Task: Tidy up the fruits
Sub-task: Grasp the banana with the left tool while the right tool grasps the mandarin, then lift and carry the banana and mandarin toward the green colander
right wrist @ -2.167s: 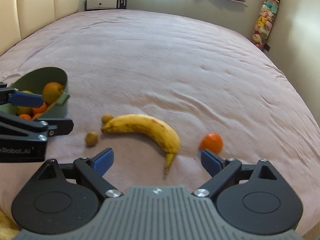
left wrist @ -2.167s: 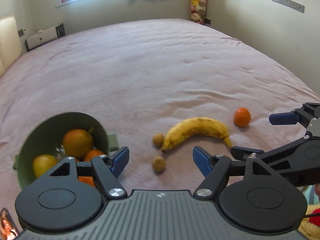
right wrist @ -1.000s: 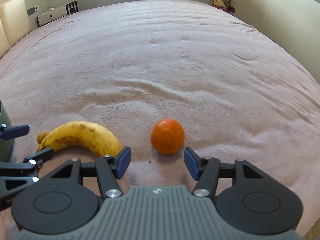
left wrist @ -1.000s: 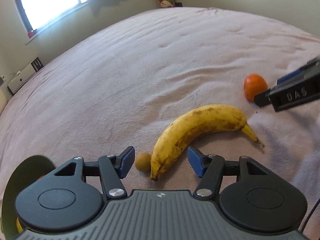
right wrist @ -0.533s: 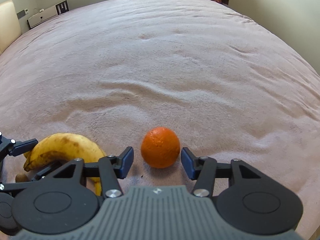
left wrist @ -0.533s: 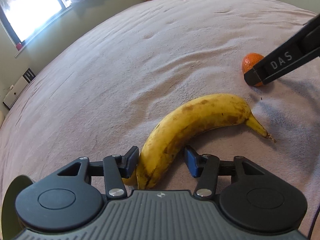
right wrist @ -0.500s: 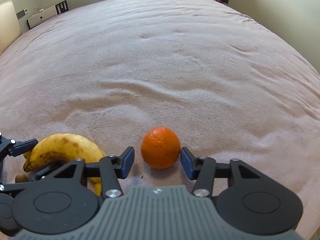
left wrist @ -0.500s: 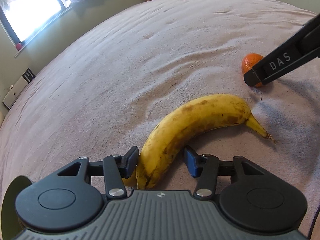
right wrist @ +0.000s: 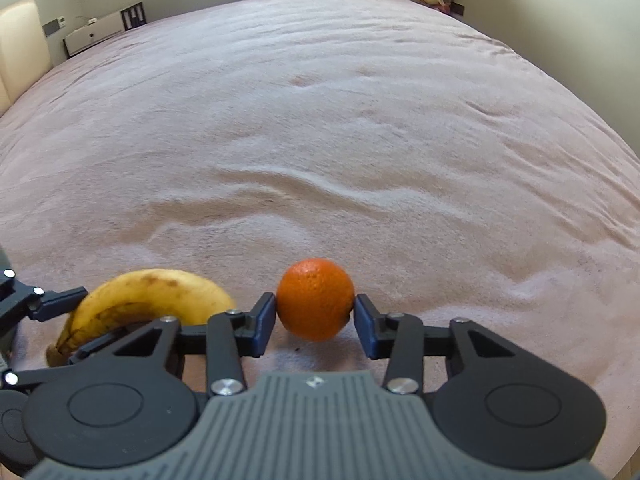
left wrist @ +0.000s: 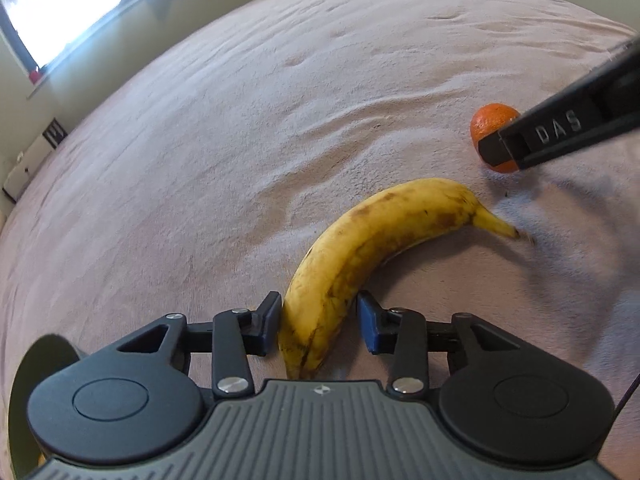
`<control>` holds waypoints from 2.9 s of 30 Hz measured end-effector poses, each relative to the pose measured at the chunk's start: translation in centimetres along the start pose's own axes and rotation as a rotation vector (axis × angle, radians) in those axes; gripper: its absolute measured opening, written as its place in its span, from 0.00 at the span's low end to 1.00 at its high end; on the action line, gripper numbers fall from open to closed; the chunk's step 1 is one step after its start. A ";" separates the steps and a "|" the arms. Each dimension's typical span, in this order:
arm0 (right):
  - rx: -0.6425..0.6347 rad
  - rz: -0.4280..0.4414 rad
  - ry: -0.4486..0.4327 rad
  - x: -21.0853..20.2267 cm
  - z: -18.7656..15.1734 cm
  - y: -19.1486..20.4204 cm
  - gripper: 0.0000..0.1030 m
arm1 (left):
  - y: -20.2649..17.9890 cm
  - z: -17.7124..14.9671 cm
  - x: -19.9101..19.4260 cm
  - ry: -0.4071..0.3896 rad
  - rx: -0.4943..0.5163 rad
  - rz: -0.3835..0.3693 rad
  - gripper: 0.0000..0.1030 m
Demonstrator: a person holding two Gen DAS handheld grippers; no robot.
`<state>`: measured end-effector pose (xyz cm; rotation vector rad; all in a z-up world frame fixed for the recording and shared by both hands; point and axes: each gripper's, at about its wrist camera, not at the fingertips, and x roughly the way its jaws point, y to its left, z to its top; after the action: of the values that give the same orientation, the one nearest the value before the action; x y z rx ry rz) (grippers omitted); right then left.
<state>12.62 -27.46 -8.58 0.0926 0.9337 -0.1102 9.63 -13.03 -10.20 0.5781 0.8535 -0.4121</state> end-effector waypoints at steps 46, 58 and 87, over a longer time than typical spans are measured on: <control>0.039 0.107 0.133 -1.9 -4.8 -1.2 0.42 | -0.4 -0.4 0.2 0.035 -0.058 -0.233 0.50; 0.032 0.116 0.099 -3.1 -4.6 -0.8 0.41 | 0.7 -0.6 -2.0 0.013 -0.144 -0.195 0.44; -0.242 0.279 -0.173 -10.7 -1.9 10.8 0.41 | 10.8 -3.7 -13.5 -0.086 -0.388 0.056 0.44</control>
<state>6.24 -15.97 -0.80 -0.0116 0.7474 0.2494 5.49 -0.88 1.95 0.2230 0.8066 -0.2099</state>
